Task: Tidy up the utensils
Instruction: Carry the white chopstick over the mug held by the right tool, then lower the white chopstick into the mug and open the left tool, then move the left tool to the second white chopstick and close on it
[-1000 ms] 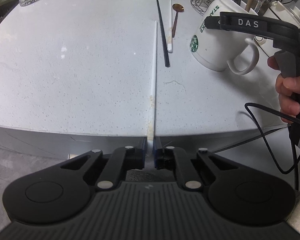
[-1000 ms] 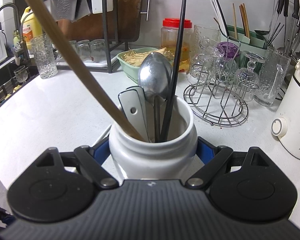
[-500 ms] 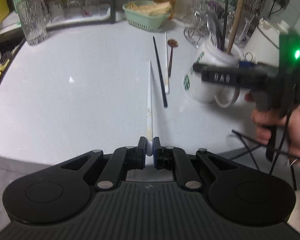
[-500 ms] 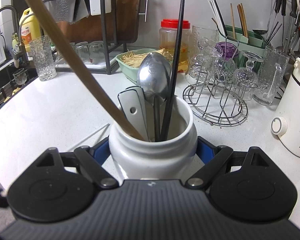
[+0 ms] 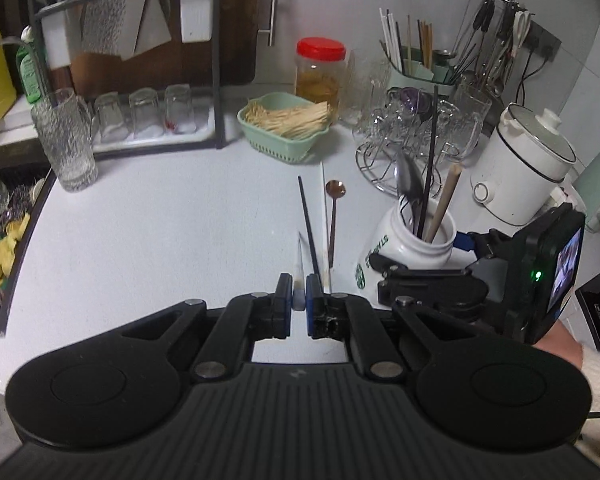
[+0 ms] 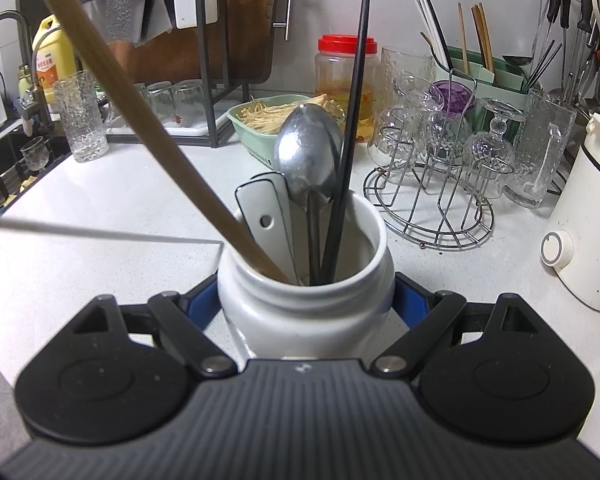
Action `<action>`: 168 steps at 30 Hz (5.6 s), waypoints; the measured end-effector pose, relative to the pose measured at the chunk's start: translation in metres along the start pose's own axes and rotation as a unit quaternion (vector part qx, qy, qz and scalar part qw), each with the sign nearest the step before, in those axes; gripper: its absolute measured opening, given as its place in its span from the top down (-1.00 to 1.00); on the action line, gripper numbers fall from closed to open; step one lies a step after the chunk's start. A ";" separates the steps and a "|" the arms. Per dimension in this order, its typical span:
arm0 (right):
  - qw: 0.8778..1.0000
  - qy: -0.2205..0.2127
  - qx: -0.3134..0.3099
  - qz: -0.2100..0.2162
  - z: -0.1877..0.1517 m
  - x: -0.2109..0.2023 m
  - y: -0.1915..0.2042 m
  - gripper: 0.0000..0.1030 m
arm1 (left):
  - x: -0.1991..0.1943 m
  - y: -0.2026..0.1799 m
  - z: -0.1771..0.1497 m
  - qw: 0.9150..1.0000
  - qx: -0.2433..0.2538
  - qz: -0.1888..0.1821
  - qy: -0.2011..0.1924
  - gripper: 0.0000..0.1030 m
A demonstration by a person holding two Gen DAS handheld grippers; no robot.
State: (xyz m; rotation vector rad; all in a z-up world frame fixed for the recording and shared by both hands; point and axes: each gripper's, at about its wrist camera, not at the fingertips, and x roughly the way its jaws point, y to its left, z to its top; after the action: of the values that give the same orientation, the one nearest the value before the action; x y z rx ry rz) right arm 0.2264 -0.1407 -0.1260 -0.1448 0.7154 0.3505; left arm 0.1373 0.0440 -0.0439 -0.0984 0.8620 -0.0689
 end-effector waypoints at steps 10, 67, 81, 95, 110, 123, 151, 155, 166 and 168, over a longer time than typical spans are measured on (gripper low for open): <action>1.000 0.008 0.004 -0.001 0.003 0.001 -0.001 -0.76 | -0.005 -0.003 0.030 0.999 0.043 -0.013 0.002 0.85; 1.000 0.001 0.002 0.000 0.001 0.001 0.001 -0.76 | -0.095 -0.082 0.221 0.980 0.161 -0.113 -0.031 0.85; 1.000 -0.003 0.003 0.000 0.000 0.000 0.002 -0.76 | -0.015 -0.114 0.218 0.974 0.151 -0.145 0.081 0.85; 1.000 -0.004 0.008 -0.007 -0.001 0.001 0.004 -0.76 | 0.063 -0.138 0.210 0.951 0.174 -0.123 0.222 0.85; 1.000 -0.006 0.011 -0.010 -0.002 0.002 0.003 -0.76 | 0.050 -0.119 0.212 0.963 0.161 -0.128 0.173 0.20; 1.000 -0.006 0.006 0.000 0.000 0.004 -0.003 -0.76 | 0.003 -0.087 0.188 0.988 0.134 -0.082 0.011 -0.13; 1.000 0.001 0.008 -0.005 0.002 0.003 -0.014 -0.75 | 0.104 0.006 0.021 0.999 -0.023 -0.028 0.018 -0.46; 1.000 0.004 0.009 -0.006 0.002 0.002 -0.016 -0.75 | 0.119 0.013 0.008 0.997 -0.047 -0.061 0.026 -0.46; 1.000 0.016 0.012 -0.005 0.003 0.000 -0.020 -0.75 | 0.156 -0.002 -0.005 0.994 -0.032 -0.097 0.050 0.15; 1.000 0.015 0.012 -0.005 0.003 0.000 -0.020 -0.75 | 0.164 -0.008 -0.009 0.993 -0.020 -0.104 0.054 0.31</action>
State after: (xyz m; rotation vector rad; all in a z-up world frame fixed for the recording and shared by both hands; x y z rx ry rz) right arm 0.2349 -0.1584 -0.1236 -0.1315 0.7486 0.3311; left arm 0.2363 0.0194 -0.1726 -0.2245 0.9603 -0.2543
